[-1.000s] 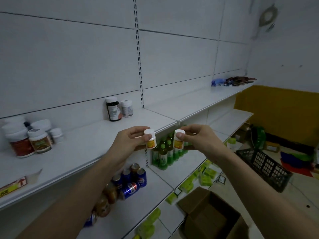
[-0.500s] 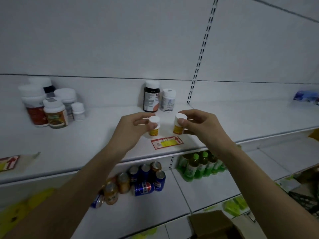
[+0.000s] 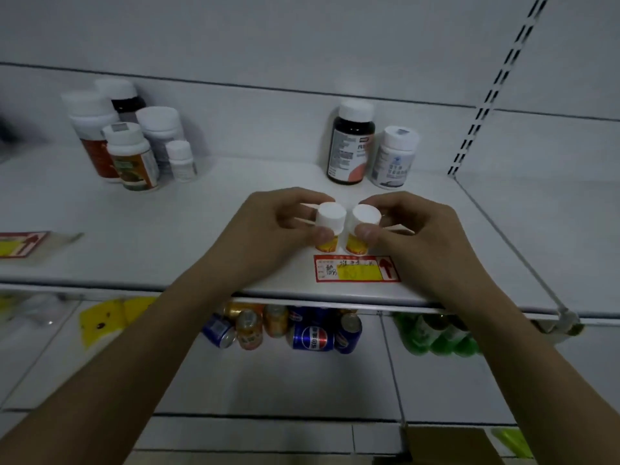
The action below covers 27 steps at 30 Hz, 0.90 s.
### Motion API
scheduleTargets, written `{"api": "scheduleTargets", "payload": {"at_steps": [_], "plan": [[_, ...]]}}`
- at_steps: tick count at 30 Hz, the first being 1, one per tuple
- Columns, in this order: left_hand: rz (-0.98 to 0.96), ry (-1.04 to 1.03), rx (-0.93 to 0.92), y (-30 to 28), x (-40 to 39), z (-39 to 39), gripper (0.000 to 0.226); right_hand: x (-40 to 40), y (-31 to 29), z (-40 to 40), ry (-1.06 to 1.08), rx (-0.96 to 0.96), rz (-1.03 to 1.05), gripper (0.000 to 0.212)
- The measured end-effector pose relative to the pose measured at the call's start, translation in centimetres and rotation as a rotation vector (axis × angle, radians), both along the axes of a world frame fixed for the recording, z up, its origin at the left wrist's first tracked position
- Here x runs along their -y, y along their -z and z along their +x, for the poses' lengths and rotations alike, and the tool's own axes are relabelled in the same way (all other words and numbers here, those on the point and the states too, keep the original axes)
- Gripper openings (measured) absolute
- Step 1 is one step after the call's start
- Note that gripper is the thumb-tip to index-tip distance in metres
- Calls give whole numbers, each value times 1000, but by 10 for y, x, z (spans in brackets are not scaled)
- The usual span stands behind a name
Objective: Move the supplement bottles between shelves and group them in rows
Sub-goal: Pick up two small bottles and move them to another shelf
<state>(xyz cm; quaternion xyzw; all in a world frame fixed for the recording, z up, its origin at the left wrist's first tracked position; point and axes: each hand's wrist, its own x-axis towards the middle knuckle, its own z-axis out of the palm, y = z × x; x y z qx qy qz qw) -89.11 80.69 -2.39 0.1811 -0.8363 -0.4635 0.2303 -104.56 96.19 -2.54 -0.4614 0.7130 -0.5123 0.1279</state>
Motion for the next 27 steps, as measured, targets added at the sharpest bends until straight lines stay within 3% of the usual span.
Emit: {"api": "scheduleTargets", "payload": {"at_steps": [8, 13, 15, 17, 20, 24, 27], "plan": [[-58, -27, -7, 0, 2, -1, 39, 4, 6, -9, -85, 1, -34, 28], [-25, -61, -62, -10, -8, 9, 53, -4, -3, -5, -65, 46, -84, 39], [-42, -145, -92, -19, -14, 19, 42, -14, -17, -4, -55, 48, -113, 29], [-126, -244, -27, -31, -23, 32, 37, -22, -36, -1, -78, -10, -111, 20], [-270, -374, 134, -52, -34, 53, 47, -20, -73, 13, -165, -170, -16, 22], [-511, -613, 354, -83, -46, 98, 30, 8, -111, 63, -327, -441, 108, 31], [-547, -758, 446, -108, -49, 148, 25, 35, -129, 117, -448, -588, 163, 30]]}}
